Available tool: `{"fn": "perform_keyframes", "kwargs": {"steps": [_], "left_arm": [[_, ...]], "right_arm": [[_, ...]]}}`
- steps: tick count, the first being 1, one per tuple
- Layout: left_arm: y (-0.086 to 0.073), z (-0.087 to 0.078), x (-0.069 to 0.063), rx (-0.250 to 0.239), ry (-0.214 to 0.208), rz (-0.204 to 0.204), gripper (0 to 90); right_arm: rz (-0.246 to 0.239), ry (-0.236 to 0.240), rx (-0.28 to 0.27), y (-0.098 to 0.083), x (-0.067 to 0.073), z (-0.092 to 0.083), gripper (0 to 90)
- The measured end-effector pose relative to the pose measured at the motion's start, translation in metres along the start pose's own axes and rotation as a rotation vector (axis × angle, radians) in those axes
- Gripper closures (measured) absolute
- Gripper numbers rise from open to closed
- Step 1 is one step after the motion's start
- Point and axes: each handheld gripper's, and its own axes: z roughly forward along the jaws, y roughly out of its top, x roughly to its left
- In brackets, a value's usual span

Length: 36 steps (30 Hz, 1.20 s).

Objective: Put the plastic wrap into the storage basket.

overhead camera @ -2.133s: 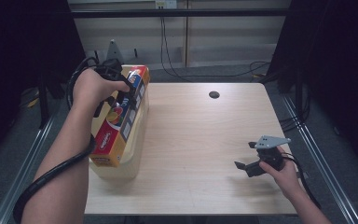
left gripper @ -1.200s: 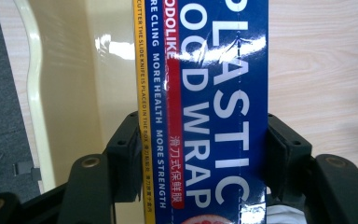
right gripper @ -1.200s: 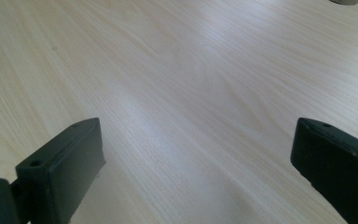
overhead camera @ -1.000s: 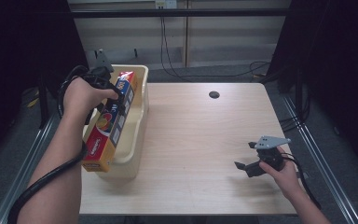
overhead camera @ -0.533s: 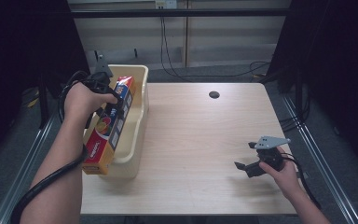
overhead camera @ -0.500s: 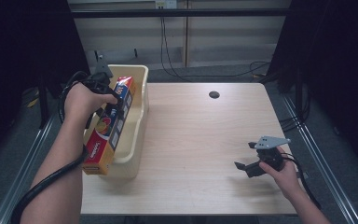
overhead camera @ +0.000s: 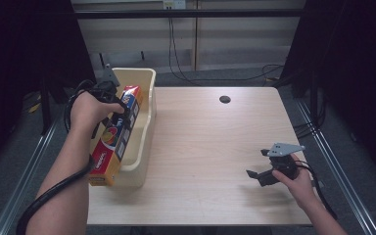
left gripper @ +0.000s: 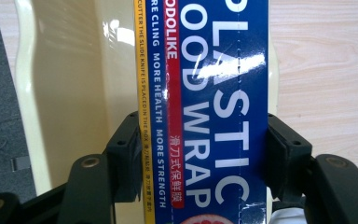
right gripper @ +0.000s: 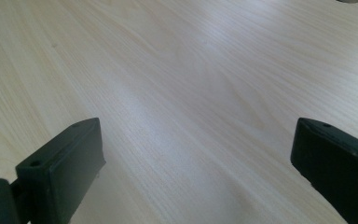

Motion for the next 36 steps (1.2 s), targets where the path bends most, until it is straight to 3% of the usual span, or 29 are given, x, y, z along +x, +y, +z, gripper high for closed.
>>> {"fn": "perform_keyframes", "kwargs": {"steps": [17,36], "left_arm": [[0.0,0.014,0.003,0.038,-0.011,0.011,40.4],[0.002,0.03,0.006,0.05,-0.035,-0.021,40.1]], "right_arm": [[-0.003,-0.003,0.001,-0.001,0.001,0.0,2.2],[-0.001,-0.006,0.009,-0.002,0.0,0.001,2.2]]}}
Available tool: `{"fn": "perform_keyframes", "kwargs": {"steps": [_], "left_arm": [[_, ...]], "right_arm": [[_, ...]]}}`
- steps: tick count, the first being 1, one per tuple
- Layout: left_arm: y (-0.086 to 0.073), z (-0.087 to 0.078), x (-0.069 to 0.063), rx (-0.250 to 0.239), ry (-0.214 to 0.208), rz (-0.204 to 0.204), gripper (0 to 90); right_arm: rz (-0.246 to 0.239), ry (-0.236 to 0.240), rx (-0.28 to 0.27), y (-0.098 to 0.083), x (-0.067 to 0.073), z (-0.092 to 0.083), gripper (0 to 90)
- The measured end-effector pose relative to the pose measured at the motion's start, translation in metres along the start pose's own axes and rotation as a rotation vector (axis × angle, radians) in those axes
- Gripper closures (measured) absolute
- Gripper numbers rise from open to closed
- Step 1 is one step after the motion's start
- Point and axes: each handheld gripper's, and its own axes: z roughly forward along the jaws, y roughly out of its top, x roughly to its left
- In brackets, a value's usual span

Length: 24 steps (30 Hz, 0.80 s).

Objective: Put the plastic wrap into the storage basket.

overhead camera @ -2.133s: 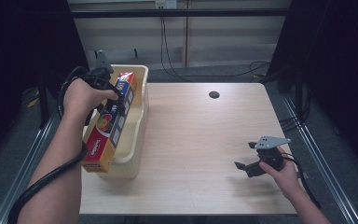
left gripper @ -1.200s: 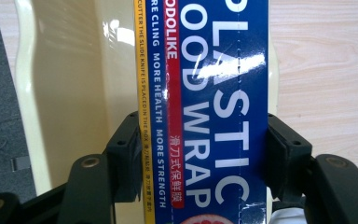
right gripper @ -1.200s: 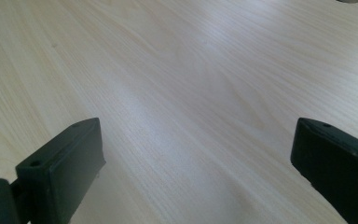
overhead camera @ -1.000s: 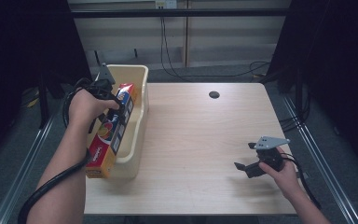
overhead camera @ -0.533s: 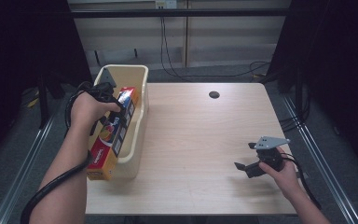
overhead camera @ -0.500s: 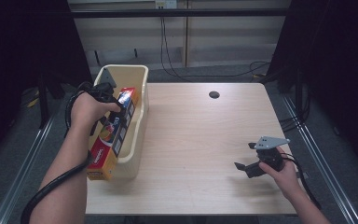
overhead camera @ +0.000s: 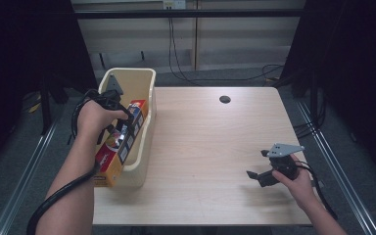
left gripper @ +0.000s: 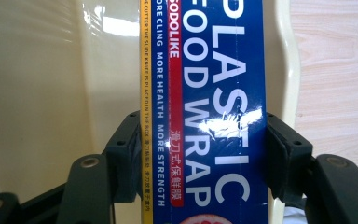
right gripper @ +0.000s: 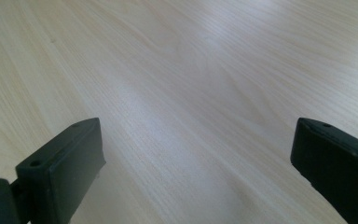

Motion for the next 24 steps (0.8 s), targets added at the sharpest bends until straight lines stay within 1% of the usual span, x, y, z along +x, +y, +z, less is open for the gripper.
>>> {"fn": "perform_keyframes", "kwargs": {"steps": [1,2,4,5,7,8,10,13,14,17,19,20,22,24], "left_arm": [[0.0,0.001,0.001,0.006,-0.007,0.001,40.2],[0.001,0.002,0.001,0.0,-0.001,-0.005,40.2],[0.001,0.004,0.002,0.001,-0.01,-0.014,40.1],[0.001,0.004,0.002,0.006,-0.007,-0.005,40.1],[0.001,0.006,0.002,0.002,-0.014,-0.014,40.1],[0.001,0.006,0.002,0.009,-0.006,-0.001,40.1],[0.002,0.007,0.002,0.001,-0.009,-0.012,40.1],[0.002,0.008,0.002,0.004,-0.01,-0.01,40.0],[0.002,0.009,0.002,0.008,-0.009,-0.004,40.1],[0.002,0.01,0.002,0.005,-0.013,-0.01,40.0],[0.003,0.011,0.002,0.006,-0.003,-0.001,40.0],[0.003,0.011,0.002,0.009,-0.009,-0.003,40.0],[0.003,0.012,0.002,0.003,-0.003,-0.003,40.0],[0.003,0.012,0.002,0.003,-0.011,-0.007,40.0]], "right_arm": [[-0.001,0.003,0.001,0.0,0.0,0.0,2.2],[0.001,0.006,0.002,0.0,0.0,0.0,2.2],[0.001,0.007,0.001,0.0,0.0,0.0,2.2],[0.002,0.005,0.001,0.0,0.0,0.0,2.2],[0.002,0.003,0.0,0.0,0.0,0.0,2.2],[0.001,0.003,0.001,0.0,0.0,0.0,2.2],[0.001,0.005,0.002,0.0,0.0,0.0,2.2],[0.0,0.008,0.001,0.0,0.0,0.0,2.2],[0.0,0.007,0.001,0.0,0.0,0.0,2.2],[0.003,0.001,-0.001,0.0,0.0,0.0,2.2],[0.003,0.001,-0.001,0.0,0.0,0.0,2.2],[0.002,0.001,-0.001,0.0,0.0,0.0,2.2],[0.002,0.001,0.0,0.0,0.0,0.0,2.2],[0.005,0.001,-0.001,0.0,0.0,0.0,2.2]]}}
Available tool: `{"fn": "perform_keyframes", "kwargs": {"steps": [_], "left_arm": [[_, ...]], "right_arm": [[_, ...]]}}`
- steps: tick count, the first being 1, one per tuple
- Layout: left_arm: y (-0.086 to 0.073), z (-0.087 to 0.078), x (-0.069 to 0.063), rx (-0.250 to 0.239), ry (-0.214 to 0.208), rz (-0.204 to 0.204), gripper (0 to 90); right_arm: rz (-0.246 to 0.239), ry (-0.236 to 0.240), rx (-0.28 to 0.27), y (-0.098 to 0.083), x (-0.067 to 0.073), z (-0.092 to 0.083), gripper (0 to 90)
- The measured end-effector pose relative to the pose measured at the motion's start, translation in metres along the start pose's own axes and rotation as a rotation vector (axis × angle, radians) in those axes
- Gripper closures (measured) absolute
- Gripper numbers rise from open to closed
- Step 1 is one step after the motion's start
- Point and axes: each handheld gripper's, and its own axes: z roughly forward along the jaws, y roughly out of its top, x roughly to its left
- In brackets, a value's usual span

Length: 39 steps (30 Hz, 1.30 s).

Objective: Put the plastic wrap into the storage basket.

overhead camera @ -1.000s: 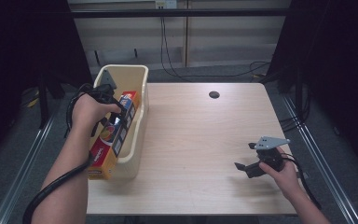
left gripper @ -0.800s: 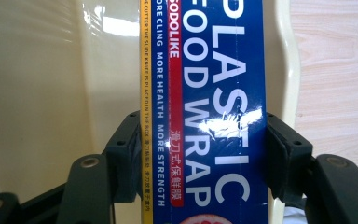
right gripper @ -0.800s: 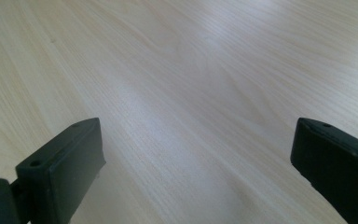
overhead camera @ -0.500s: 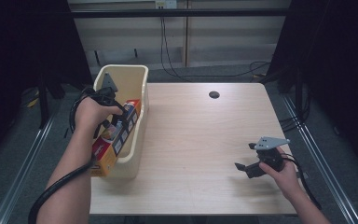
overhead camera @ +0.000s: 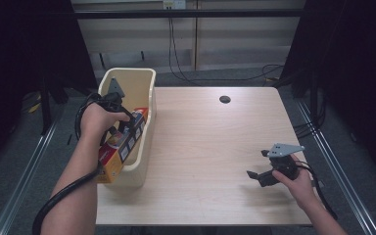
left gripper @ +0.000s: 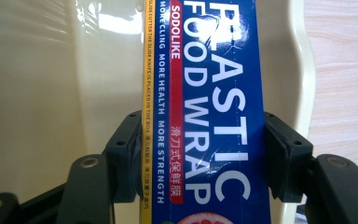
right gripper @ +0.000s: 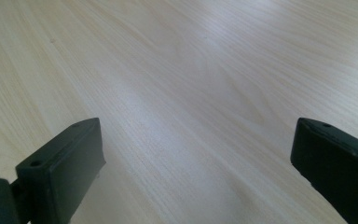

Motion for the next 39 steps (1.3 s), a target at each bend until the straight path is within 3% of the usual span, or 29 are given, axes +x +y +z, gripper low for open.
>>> {"fn": "perform_keyframes", "kwargs": {"steps": [39], "left_arm": [[0.002,0.01,0.001,0.013,0.004,-0.017,40.0]], "right_arm": [[0.002,-0.004,-0.002,-0.001,-0.001,0.0,2.2]]}}
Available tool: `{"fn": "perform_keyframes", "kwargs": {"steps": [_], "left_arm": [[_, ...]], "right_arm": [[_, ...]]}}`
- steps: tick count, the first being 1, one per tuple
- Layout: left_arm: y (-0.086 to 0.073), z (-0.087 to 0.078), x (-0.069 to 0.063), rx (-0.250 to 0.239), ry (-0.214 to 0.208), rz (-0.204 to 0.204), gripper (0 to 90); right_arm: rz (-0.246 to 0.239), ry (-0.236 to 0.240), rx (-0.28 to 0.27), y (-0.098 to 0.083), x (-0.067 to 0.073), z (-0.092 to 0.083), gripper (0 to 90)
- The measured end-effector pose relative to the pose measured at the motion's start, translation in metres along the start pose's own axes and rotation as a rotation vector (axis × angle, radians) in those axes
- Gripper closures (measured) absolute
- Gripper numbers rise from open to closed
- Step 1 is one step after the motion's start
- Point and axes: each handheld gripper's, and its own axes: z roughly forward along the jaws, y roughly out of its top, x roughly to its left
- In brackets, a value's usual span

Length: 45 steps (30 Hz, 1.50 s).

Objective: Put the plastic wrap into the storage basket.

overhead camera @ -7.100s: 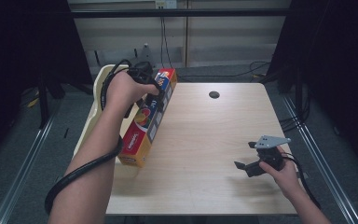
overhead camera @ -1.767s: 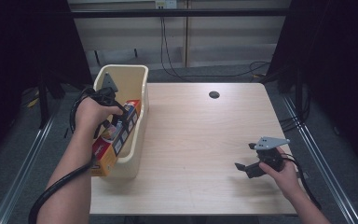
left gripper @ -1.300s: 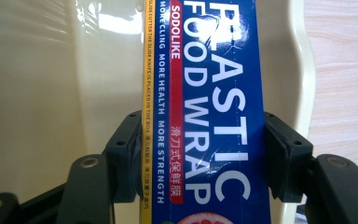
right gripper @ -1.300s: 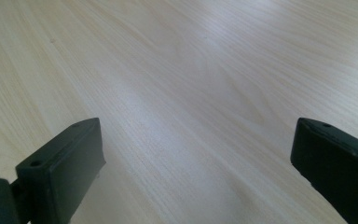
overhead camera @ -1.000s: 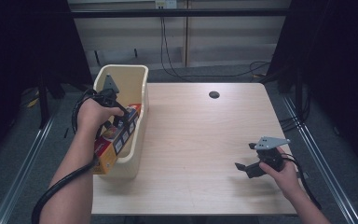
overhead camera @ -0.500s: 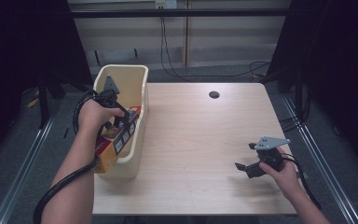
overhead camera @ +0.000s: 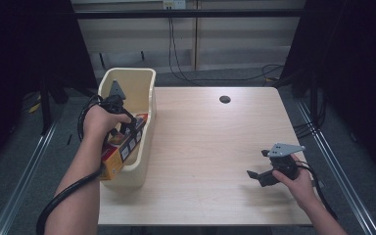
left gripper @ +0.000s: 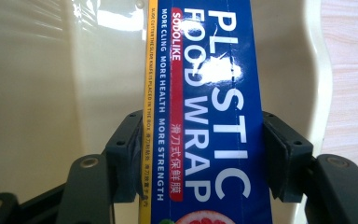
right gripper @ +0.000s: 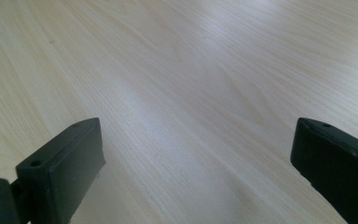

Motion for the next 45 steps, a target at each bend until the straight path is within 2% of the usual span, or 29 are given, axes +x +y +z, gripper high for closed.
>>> {"fn": "perform_keyframes", "kwargs": {"steps": [3,4,5,8,10,13,14,26,29,34,36,38,39,41,43,45], "left_arm": [[0.0,0.002,0.0,0.006,0.0,0.003,39.9],[0.0,0.003,0.0,-0.004,0.013,0.002,39.9],[0.001,0.003,0.0,0.006,0.001,-0.001,39.9],[0.001,0.005,0.0,0.004,0.011,-0.005,39.8],[0.001,0.006,0.001,0.021,-0.001,0.001,39.8],[0.001,0.008,0.0,0.004,0.014,-0.011,39.8],[0.001,0.008,0.0,0.017,0.004,-0.01,39.8],[0.002,0.008,0.002,0.023,-0.002,-0.003,39.5],[0.001,0.009,0.001,0.015,-0.004,-0.012,39.1],[0.002,0.009,0.001,0.014,-0.009,-0.004,37.7],[0.003,0.008,0.0,0.004,-0.01,0.0,37.2],[0.004,0.006,-0.002,-0.035,-0.021,-0.021,36.2],[0.004,0.005,-0.003,-0.039,-0.026,-0.023,35.9],[0.004,0.002,-0.003,-0.051,-0.032,-0.018,34.8],[0.005,-0.001,-0.003,-0.051,-0.035,0.005,31.3],[0.004,-0.002,-0.005,-0.071,-0.038,0.002,29.8]], "right_arm": [[-0.001,0.003,0.001,0.0,0.0,0.0,2.2],[-0.001,0.003,0.002,0.0,0.0,0.0,2.2],[-0.001,0.002,0.003,0.0,0.0,0.0,2.2],[-0.001,0.006,0.002,0.0,0.0,0.0,2.2],[0.001,0.004,0.004,0.0,-0.001,0.0,2.2],[0.001,0.005,0.004,0.0,0.0,0.0,2.2],[0.001,0.005,0.004,0.0,0.0,0.0,2.2],[0.001,0.0,0.005,0.0,-0.001,0.0,2.2],[0.001,0.001,0.003,-0.001,0.0,0.0,2.2],[0.005,-0.004,0.0,-0.003,0.0,-0.003,2.2],[0.004,0.0,0.002,-0.003,-0.001,-0.004,2.2],[0.012,-0.009,-0.002,-0.004,-0.002,-0.006,2.2],[0.009,-0.011,-0.007,-0.004,-0.002,-0.006,2.2],[0.015,-0.012,-0.007,-0.004,-0.002,-0.007,2.2],[0.013,-0.019,-0.006,-0.004,-0.002,-0.007,2.2],[0.013,-0.015,-0.008,-0.004,-0.002,-0.007,2.2]]}}
